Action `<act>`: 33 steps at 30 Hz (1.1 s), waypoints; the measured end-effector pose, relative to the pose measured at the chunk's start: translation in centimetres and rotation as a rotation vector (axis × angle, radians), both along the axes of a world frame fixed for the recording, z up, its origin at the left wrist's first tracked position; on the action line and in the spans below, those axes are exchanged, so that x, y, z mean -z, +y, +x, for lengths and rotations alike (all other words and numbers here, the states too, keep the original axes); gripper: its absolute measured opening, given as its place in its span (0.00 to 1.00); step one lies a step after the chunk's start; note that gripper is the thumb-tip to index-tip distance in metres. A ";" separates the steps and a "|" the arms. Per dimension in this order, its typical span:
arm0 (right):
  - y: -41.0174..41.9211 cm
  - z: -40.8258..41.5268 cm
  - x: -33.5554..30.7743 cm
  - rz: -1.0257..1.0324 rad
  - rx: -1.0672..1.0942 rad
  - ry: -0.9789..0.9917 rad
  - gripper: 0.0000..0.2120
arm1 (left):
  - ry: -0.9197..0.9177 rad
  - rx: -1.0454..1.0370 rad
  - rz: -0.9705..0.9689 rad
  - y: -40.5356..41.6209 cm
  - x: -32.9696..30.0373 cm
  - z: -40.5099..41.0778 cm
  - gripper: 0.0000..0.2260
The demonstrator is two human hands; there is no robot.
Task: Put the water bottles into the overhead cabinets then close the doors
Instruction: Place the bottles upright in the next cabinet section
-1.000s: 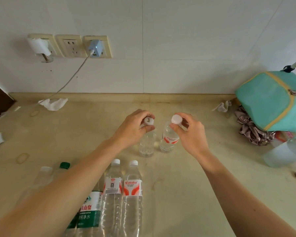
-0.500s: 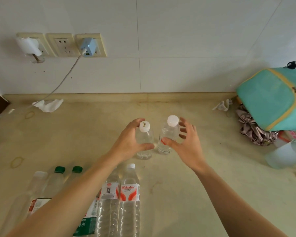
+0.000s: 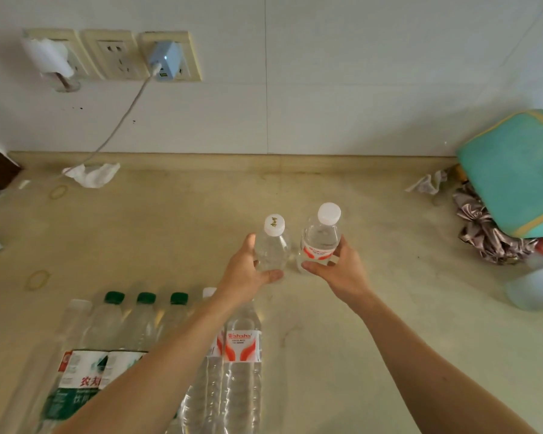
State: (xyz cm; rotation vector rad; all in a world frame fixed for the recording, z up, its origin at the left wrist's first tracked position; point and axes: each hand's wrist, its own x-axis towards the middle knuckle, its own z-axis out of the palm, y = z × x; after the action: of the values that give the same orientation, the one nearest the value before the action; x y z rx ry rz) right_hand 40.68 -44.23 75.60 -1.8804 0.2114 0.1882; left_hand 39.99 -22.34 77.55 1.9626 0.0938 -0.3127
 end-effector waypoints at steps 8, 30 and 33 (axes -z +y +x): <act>1.2 -1.8 0.5 0.088 0.145 -0.073 0.29 | -0.045 -0.063 0.024 0.1 0.3 -0.4 0.26; 8.0 -10.6 -29.1 0.211 0.261 -0.640 0.24 | -0.732 0.046 -0.286 6.4 -27.9 -3.4 0.20; 8.6 -11.3 -34.4 0.229 0.264 -0.735 0.22 | -0.837 0.039 -0.321 6.9 -33.5 -4.1 0.17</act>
State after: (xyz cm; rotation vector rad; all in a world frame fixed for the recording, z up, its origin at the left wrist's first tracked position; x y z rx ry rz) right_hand 29.36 -35.64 110.03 -1.5616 -0.0680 -0.6279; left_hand 35.92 -15.48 111.01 1.6361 -0.5046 0.4562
